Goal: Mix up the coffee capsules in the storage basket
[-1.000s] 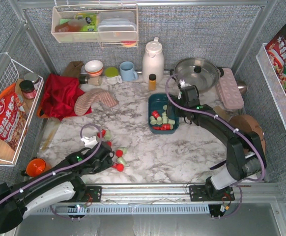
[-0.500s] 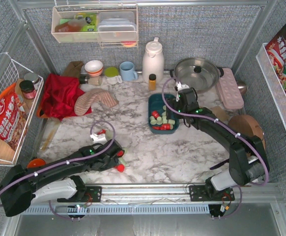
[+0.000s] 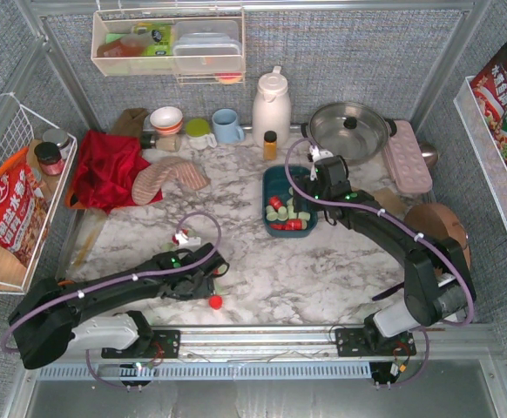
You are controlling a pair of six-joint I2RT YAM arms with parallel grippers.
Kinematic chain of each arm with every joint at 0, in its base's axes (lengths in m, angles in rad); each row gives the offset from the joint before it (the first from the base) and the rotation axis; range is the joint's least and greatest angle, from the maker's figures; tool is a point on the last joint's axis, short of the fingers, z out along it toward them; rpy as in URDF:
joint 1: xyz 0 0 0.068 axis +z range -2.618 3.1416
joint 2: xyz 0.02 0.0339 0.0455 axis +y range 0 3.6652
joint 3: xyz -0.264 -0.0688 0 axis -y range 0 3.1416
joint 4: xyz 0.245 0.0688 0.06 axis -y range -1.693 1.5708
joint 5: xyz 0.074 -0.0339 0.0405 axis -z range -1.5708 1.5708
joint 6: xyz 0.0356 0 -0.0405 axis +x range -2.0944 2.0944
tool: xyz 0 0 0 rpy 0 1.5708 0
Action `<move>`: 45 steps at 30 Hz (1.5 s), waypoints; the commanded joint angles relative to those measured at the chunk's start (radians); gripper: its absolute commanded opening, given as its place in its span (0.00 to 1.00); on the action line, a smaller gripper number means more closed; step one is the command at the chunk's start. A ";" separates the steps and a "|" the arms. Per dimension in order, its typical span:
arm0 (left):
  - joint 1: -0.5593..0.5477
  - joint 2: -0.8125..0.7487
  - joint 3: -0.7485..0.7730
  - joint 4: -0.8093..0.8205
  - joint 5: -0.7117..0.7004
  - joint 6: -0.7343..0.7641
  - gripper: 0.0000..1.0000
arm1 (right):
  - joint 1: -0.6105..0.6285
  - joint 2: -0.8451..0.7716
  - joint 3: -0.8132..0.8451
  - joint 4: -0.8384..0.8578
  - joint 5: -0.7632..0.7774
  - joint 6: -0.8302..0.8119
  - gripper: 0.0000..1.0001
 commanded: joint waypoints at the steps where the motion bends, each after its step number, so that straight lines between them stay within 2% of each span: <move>1: -0.001 0.023 0.031 -0.036 -0.004 0.080 0.65 | 0.001 0.004 0.001 0.024 -0.013 -0.005 0.91; 11: -0.001 0.128 0.057 0.037 0.010 0.224 0.69 | 0.001 0.004 0.001 0.009 -0.021 -0.009 0.91; 16: -0.001 0.152 0.041 0.055 0.018 0.236 0.64 | 0.001 0.008 0.001 0.008 -0.026 -0.009 0.91; 20: -0.001 0.136 0.037 0.052 0.005 0.227 0.56 | 0.002 0.012 0.002 0.007 -0.030 -0.008 0.91; 29: -0.001 0.012 0.127 -0.013 -0.135 0.237 0.50 | 0.033 -0.024 0.003 0.012 -0.075 -0.020 0.91; 33: -0.001 -0.106 0.111 0.179 -0.159 0.342 0.49 | 0.073 -0.073 -0.031 0.031 -0.121 -0.026 0.91; 37: -0.001 -0.183 0.050 0.481 -0.168 0.513 0.49 | 0.107 -0.143 -0.071 0.076 -0.213 -0.019 0.90; 41: -0.001 -0.191 -0.007 0.797 -0.166 0.695 0.49 | 0.145 -0.222 -0.101 0.113 -0.315 -0.014 0.88; 45: -0.001 -0.169 -0.063 1.095 -0.082 0.882 0.49 | 0.162 -0.288 -0.112 0.127 -0.384 0.004 0.84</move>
